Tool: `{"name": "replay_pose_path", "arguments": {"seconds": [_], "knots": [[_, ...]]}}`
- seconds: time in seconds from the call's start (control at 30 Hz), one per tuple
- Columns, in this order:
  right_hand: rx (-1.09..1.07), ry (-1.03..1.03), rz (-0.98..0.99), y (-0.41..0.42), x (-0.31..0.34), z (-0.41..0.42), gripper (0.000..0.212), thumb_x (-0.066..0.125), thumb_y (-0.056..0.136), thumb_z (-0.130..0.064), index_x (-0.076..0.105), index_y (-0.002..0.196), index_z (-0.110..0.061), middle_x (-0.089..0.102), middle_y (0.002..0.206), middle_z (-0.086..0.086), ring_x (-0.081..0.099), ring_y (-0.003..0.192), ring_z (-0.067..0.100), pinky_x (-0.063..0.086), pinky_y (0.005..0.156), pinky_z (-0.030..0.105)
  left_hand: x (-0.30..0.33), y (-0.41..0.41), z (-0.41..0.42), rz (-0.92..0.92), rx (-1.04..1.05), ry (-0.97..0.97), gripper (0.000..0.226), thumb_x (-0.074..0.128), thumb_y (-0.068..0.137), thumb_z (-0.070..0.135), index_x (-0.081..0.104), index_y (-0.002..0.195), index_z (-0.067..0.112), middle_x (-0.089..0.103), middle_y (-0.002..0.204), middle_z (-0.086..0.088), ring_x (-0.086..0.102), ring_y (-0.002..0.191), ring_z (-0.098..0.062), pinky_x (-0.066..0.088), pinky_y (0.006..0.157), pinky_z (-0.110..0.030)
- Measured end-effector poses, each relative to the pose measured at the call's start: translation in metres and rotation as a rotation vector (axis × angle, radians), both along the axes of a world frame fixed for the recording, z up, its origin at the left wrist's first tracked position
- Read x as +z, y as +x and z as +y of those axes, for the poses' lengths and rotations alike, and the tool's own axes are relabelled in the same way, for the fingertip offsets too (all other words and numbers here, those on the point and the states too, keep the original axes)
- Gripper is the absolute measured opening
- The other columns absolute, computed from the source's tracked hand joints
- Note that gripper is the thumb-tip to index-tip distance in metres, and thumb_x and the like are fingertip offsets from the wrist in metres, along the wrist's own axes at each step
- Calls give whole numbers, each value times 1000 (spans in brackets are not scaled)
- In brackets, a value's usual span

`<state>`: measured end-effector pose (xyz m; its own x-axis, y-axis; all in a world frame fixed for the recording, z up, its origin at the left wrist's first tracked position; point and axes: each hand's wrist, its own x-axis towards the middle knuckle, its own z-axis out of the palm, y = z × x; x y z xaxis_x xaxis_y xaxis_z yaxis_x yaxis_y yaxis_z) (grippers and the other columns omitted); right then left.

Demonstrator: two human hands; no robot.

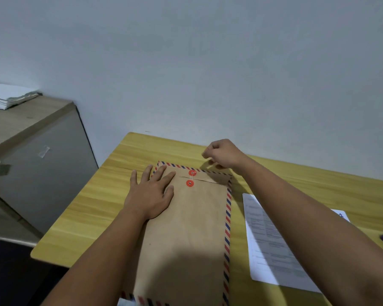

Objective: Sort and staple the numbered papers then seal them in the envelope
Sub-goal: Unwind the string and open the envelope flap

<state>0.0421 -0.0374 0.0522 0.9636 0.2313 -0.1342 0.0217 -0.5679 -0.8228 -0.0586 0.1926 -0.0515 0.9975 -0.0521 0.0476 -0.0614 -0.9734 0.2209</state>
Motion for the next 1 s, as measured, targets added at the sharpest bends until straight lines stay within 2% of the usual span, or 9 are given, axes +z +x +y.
{"name": "replay_pose_path", "arguments": {"seconds": [0.07, 0.17, 0.27, 0.33, 0.43, 0.5, 0.63, 0.83, 1.0], "knots": [[67, 165, 130, -14, 6, 13, 14, 64, 99, -12, 64, 85, -11, 79, 106, 10, 74, 83, 19, 54, 59, 25, 1, 0, 0, 0, 3, 7, 58, 18, 101, 58, 16, 158, 47, 9, 171, 14, -2, 158, -23, -4, 122, -63], [174, 397, 298, -30, 0, 33, 9, 59, 102, -4, 62, 93, -6, 79, 104, 19, 69, 91, 30, 59, 72, 37, 1, -1, -1, -9, -1, 8, 58, 19, 101, 58, 15, 158, 49, 10, 171, 13, -1, 158, -24, -3, 122, -64], [320, 346, 458, -41, -16, 36, 8, 61, 103, -8, 61, 95, -8, 77, 98, 18, 68, 95, 33, 59, 82, 46, -1, -1, -1, -18, -2, 16, 57, 18, 101, 58, 16, 157, 49, 10, 171, 13, 0, 158, -24, -1, 122, -64], [347, 293, 539, -47, -24, 28, 10, 62, 103, -12, 59, 95, -8, 73, 83, 15, 71, 82, 31, 62, 70, 39, -2, -1, 0, -12, 9, 12, 58, 19, 101, 58, 16, 158, 48, 10, 171, 13, 0, 158, -24, -2, 122, -64], [278, 38, 287, -43, -26, 11, 9, 62, 100, -9, 62, 91, -7, 65, 67, -3, 60, 56, 10, 46, 60, 28, -1, 0, -1, -11, 13, 7, 58, 20, 101, 57, 17, 158, 48, 11, 170, 13, 0, 158, -23, -3, 123, -63], [283, -294, -10, -31, -22, 2, 6, 66, 95, -14, 71, 94, -10, 70, 88, -7, 65, 76, 6, 48, 72, 28, -1, 0, -1, -13, 12, -1, 58, 20, 101, 57, 18, 158, 47, 11, 170, 13, -1, 158, -23, -4, 123, -63], [332, -742, -217, -14, -16, -4, 16, 73, 89, -24, 78, 103, -17, 67, 104, -2, 63, 98, 20, 51, 77, 31, 0, -1, -1, -17, 9, 0, 58, 19, 101, 58, 18, 158, 48, 10, 171, 14, -1, 158, -22, -4, 123, -62], [397, -741, -194, -7, -8, 13, 16, 67, 86, -22, 76, 74, -18, 73, 79, -7, 67, 80, 15, 60, 74, 35, 0, 0, -1, -18, 10, 1, 58, 19, 101, 58, 19, 158, 47, 11, 170, 13, -1, 158, -23, -5, 123, -63], [352, -830, -228, -2, -10, 39, 16, 69, 84, -26, 73, 77, -12, 73, 82, 3, 69, 83, 26, 61, 73, 40, 0, -2, -1, -22, 7, -1, 57, 21, 102, 57, 20, 158, 47, 11, 170, 13, 0, 158, -23, -4, 123, -63]]}}
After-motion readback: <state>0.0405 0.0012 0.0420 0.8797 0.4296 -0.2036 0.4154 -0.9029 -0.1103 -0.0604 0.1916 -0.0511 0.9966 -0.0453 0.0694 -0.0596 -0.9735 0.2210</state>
